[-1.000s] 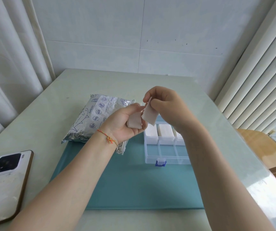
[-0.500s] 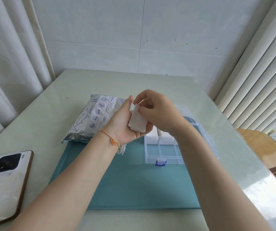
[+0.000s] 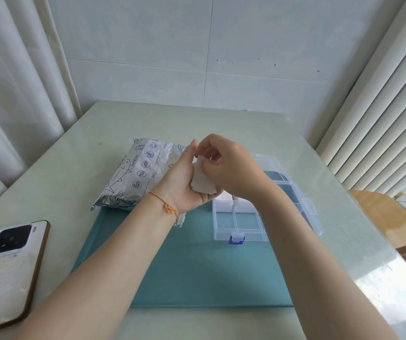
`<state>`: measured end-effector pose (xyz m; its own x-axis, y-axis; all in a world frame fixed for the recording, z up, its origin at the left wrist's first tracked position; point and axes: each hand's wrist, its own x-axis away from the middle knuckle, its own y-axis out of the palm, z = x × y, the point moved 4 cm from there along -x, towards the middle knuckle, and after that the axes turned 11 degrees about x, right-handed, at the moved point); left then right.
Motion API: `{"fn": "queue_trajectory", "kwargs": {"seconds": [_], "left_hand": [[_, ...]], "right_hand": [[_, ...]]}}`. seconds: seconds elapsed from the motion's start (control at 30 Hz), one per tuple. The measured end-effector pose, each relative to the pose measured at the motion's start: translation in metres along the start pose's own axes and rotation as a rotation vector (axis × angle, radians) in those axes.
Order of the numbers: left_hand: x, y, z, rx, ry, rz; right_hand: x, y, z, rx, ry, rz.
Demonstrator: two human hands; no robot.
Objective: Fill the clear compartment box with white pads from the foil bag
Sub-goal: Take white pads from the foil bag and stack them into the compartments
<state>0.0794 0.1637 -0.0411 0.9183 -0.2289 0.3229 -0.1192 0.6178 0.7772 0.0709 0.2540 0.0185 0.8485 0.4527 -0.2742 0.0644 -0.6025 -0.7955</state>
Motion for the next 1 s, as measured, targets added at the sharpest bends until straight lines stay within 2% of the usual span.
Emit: {"fn": "queue_trajectory", "kwargs": {"seconds": [0.13,0.27,0.33,0.47,0.7,0.8,1.0], "left_hand": [[-0.001,-0.006,0.003,0.031,-0.015,0.032],[-0.002,-0.009,0.008,0.011,-0.014,-0.005],[-0.002,-0.008,0.009,-0.043,-0.004,-0.028],[-0.002,-0.005,0.009,-0.101,-0.026,-0.063],[0.004,0.005,0.007,-0.146,-0.057,-0.031],[0.01,0.018,0.006,-0.195,-0.035,-0.097],[0.011,0.041,-0.006,-0.409,0.03,-0.103]], "right_hand": [[0.002,-0.006,-0.001,0.093,-0.083,0.038],[0.011,-0.008,-0.007,0.199,-0.094,-0.23],[0.015,-0.006,-0.011,0.304,-0.117,-0.264],[0.014,-0.001,-0.012,0.383,-0.142,-0.22],[0.014,-0.007,-0.01,0.457,-0.141,-0.192],[0.013,-0.027,-0.002,0.506,-0.101,-0.15],[0.028,-0.056,0.012,0.536,-0.061,-0.138]]}}
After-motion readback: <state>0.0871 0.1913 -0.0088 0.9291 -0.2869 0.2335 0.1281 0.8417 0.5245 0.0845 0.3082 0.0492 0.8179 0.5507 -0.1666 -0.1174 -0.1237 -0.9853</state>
